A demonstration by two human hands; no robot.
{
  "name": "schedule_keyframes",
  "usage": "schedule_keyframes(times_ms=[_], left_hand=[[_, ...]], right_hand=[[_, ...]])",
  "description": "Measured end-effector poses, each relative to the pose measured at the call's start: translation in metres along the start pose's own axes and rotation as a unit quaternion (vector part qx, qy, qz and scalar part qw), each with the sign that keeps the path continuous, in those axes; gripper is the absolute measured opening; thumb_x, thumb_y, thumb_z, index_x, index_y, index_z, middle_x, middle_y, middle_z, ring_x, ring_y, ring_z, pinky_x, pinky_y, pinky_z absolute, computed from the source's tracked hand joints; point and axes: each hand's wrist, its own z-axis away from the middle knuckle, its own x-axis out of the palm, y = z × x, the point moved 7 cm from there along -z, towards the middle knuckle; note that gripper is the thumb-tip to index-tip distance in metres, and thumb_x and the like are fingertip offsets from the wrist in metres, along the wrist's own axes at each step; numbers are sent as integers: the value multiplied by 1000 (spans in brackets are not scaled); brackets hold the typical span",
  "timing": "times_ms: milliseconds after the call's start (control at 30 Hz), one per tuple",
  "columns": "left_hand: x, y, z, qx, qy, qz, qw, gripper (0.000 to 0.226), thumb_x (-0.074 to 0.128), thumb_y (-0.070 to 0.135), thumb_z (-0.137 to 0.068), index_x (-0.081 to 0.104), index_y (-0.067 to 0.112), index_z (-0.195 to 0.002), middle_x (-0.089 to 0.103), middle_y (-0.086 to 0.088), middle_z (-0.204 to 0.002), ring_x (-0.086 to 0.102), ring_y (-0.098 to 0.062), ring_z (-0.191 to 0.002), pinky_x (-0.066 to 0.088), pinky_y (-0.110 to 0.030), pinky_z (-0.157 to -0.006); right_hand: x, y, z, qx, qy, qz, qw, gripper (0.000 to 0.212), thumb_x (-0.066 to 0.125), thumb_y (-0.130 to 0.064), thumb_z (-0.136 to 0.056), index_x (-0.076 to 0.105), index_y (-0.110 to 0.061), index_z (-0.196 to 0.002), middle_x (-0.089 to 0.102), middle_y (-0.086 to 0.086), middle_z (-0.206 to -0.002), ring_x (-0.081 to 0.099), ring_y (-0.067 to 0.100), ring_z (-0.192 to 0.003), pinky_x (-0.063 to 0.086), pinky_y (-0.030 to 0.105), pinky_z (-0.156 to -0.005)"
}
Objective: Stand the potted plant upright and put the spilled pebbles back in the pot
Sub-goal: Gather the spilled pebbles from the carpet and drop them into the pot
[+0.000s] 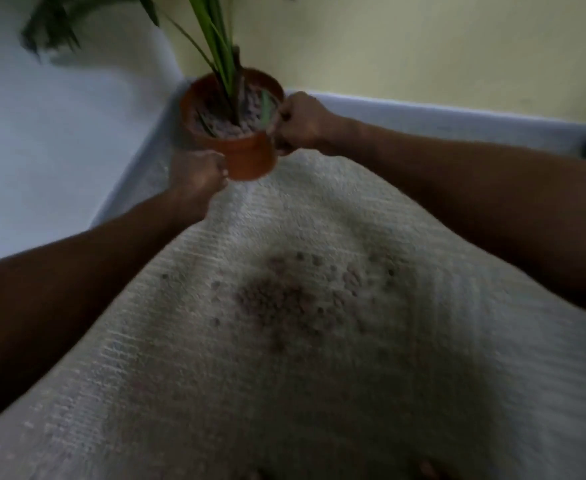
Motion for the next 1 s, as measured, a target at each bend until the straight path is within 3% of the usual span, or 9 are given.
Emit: schedule_keyframes(times_ms=[100, 300, 400, 467, 533, 633, 767, 900, 1000], left_hand=[[9, -30, 35, 1, -2, -76, 997, 25, 59, 2, -85, 57, 16, -64, 53, -2, -62, 53, -6, -46, 40, -18, -44], [43, -70, 98, 31, -64, -240, 968, 8, 66, 11, -82, 63, 16, -77, 64, -1, -67, 61, -5, -51, 49, -16, -44], [65, -91, 122, 75, -131, -344, 927, 4, 68, 15, -80, 68, 17, -83, 68, 6, -69, 64, -7, -60, 50, -15, -56], [77, -101, 136, 101, -169, -389, 900, 6, 69, 16, -78, 69, 22, -81, 62, 16, -66, 59, -1, -62, 39, 0, -51], [90, -109, 145, 112, -205, -423, 876, 7, 70, 20, -75, 68, 26, -77, 61, 16, -64, 56, 2, -62, 37, -1, -50], [106, -112, 147, 129, -240, -438, 857, 7, 71, 23, -75, 68, 28, -78, 63, 17, -68, 56, 4, -65, 38, -7, -57], [116, -104, 137, 161, -250, -443, 846, 9, 72, 22, -77, 71, 21, -86, 67, 12, -77, 60, -1, -69, 43, -8, -64], [117, -97, 127, 165, -248, -440, 847, 14, 72, 20, -79, 74, 14, -92, 70, 1, -76, 60, -4, -62, 44, -16, -57], [121, -91, 124, 167, -240, -437, 850, 14, 73, 19, -79, 73, 12, -91, 71, -2, -78, 64, -12, -67, 45, -17, -57]], right_hand=[[2, 43, 37, 25, -29, 76, 996, 12, 65, 1, -79, 70, 9, -87, 73, 23, -83, 73, 27, -65, 63, 43, -68], [24, 89, 143, -41, -80, 238, 967, 14, 61, -6, -80, 70, -1, -91, 73, 11, -90, 69, 24, -85, 45, 23, -73], [43, 111, 200, -60, -126, 229, 964, 12, 61, -8, -81, 70, -3, -86, 74, 10, -88, 67, 22, -81, 50, 30, -75], [57, 128, 238, -50, -181, 206, 960, 8, 65, -8, -79, 71, -7, -84, 75, 5, -84, 67, 16, -76, 52, 29, -72], [71, 146, 277, -34, -252, 176, 951, 6, 72, -9, -77, 72, -9, -83, 74, 0, -80, 66, 13, -71, 49, 25, -67], [91, 159, 329, -65, -338, 161, 925, 27, 85, -19, -68, 69, -5, -84, 68, 7, -82, 62, 22, -77, 45, 27, -70], [104, 162, 374, -139, -396, 195, 886, 51, 85, -34, -65, 63, -9, -104, 57, 11, -109, 55, 25, -100, 47, 30, -83], [112, 164, 404, -202, -436, 264, 836, 37, 71, -28, -78, 60, -7, -106, 54, 13, -113, 49, 21, -101, 37, 28, -80], [118, 161, 413, -220, -440, 316, 811, 19, 56, -12, -88, 65, 3, -94, 65, 22, -102, 60, 34, -94, 34, 31, -74]])
